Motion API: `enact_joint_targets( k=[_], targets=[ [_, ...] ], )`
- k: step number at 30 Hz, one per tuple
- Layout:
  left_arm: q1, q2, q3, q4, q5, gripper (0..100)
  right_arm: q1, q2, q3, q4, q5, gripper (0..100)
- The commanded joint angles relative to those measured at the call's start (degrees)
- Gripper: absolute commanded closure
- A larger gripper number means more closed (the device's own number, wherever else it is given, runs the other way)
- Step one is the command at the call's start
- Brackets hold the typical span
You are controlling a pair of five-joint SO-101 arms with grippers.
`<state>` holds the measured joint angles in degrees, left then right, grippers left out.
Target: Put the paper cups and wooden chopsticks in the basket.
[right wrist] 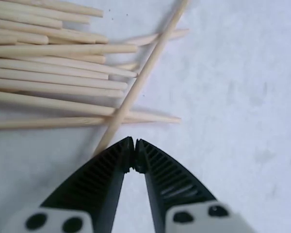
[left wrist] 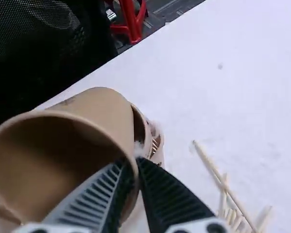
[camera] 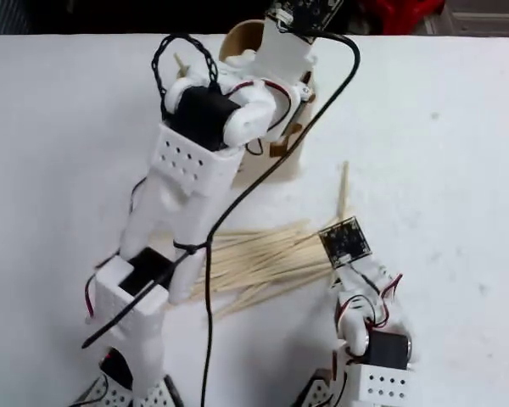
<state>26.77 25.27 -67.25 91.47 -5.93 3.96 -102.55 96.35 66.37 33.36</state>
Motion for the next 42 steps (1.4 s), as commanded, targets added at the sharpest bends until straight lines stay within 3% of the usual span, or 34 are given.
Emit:
enact_joint_targets(
  k=[1,7,18,27,33,42],
  targets=[
    [0.22,-1.10,-0.53,2.64,-0.26,98,-0.40,-0.48,0.44,0.22,0.35,98.1],
    [0.22,-1.10,-0.53,6.51,-0.26,98,-0.40,-0.48,0.44,0.13,0.35,98.1],
    [0.13,-5.05,-0.53,6.24,-0.35,98,-0.40,-0.48,0.44,0.13,0.35,98.1],
    [-2.07,-4.97,0.00,0.44,-0.35,98,-0.40,-0.48,0.44,0.13,0.35,98.1],
    [-2.51,-4.97,0.00,0.79,-0.35,88,-0.40,-0.48,0.44,0.13,0.35,98.1],
    [-2.51,-4.88,0.00,-1.41,-0.44,88,-0.40,-0.48,0.44,0.13,0.35,98.1]
  ],
)
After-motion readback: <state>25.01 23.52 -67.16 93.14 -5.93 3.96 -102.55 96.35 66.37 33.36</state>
